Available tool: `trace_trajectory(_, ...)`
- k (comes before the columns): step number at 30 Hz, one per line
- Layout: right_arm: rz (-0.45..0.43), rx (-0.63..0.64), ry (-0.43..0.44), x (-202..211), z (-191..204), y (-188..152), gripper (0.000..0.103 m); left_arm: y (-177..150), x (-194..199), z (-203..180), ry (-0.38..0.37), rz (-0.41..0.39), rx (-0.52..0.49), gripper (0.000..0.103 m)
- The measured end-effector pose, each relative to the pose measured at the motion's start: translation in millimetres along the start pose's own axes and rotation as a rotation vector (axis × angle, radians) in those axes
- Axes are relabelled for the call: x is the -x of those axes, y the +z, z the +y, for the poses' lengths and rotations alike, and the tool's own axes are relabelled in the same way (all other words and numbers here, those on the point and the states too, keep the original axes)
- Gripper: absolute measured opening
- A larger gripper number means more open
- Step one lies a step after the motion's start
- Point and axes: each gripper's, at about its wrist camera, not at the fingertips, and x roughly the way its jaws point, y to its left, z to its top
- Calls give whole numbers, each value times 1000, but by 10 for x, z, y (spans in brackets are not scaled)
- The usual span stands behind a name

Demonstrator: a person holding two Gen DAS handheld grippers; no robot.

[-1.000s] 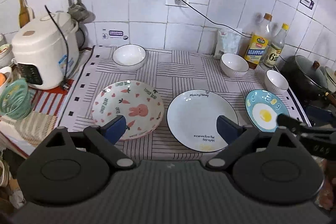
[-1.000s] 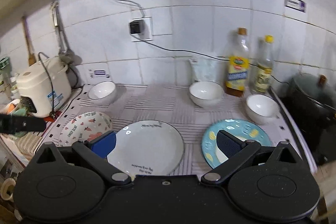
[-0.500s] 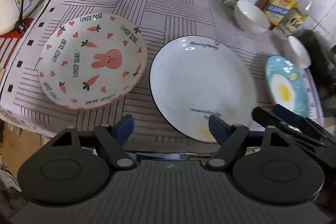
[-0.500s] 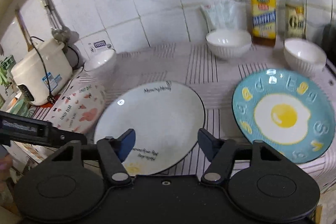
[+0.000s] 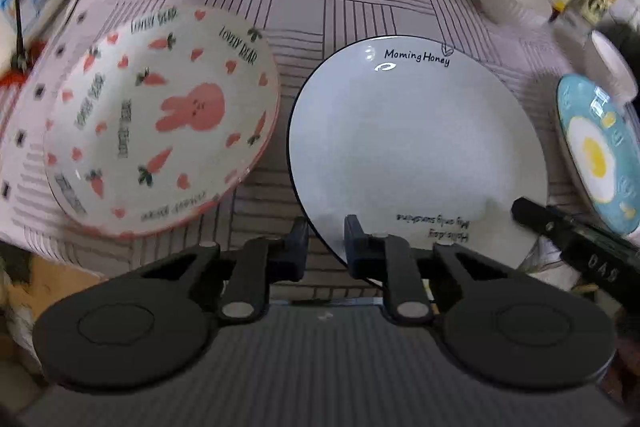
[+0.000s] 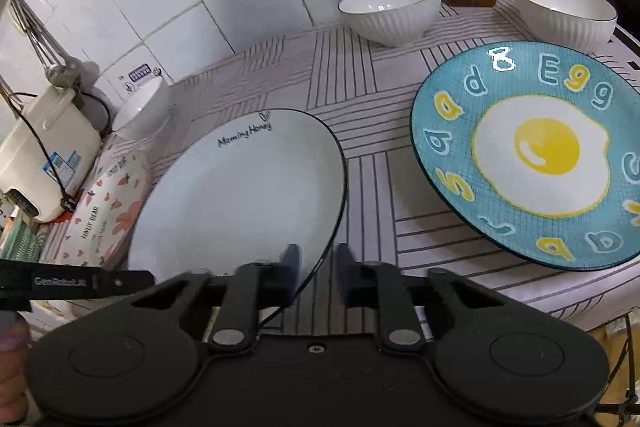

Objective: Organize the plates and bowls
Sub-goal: 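Reach the left gripper to the white Morning Honey plate rim and grasp, then lift the white plate with the left gripper, set it beside the bowls, release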

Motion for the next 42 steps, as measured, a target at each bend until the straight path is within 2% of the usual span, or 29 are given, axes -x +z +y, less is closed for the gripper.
trace_trajectory(4, 14, -21, 17, -44, -40, 21, 18, 10, -53, 42, -9, -8, 25, 18)
trace_trajectory(6, 22, -57, 44, -93, -100, 29, 18, 30, -96, 69, -22, -4, 49, 22)
trace_trajectory(9, 15, -114, 67, -147, -165, 43, 17, 62, -197, 90, -33, 2, 94, 39)
trace_trajectory(10, 16, -105, 65, -153, -155, 53, 17, 84, -209, 99, -35, 15, 114, 37)
trace_trajectory(11, 19, -89, 64, -154, -141, 64, 18, 106, -212, 101, -48, 28, 125, 29)
trace_trajectory(13, 29, -64, 71, -155, -143, 80, 18, 133, -208, 109, -48, 46, 144, 27)
trace_trajectory(16, 44, -51, 90, -137, -153, 126, 17, 141, -158, 94, -34, 49, 118, 22)
trace_trajectory(19, 36, 22, 80, -94, -86, 161, 18, 191, -111, -58, 35, 101, 45, 22)
trace_trajectory(20, 38, 47, 75, -94, -63, 172, 18, 206, -103, -80, 45, 107, 49, 22)
trace_trajectory(27, -3, 105, 78, -64, -62, 367, 19, 364, -33, -128, 23, 71, 16, 23)
trace_trajectory(33, -55, 97, 114, -175, -67, 732, 19, 749, 14, -108, 4, 40, -3, 23)
trace_trajectory(37, -85, 102, 99, -303, -1, 904, 20, 1056, -106, -77, 3, 29, -3, 23)
trace_trajectory(42, -84, 41, 82, -538, -11, 1082, 20, 1356, -397, 36, -20, 61, 25, 23)
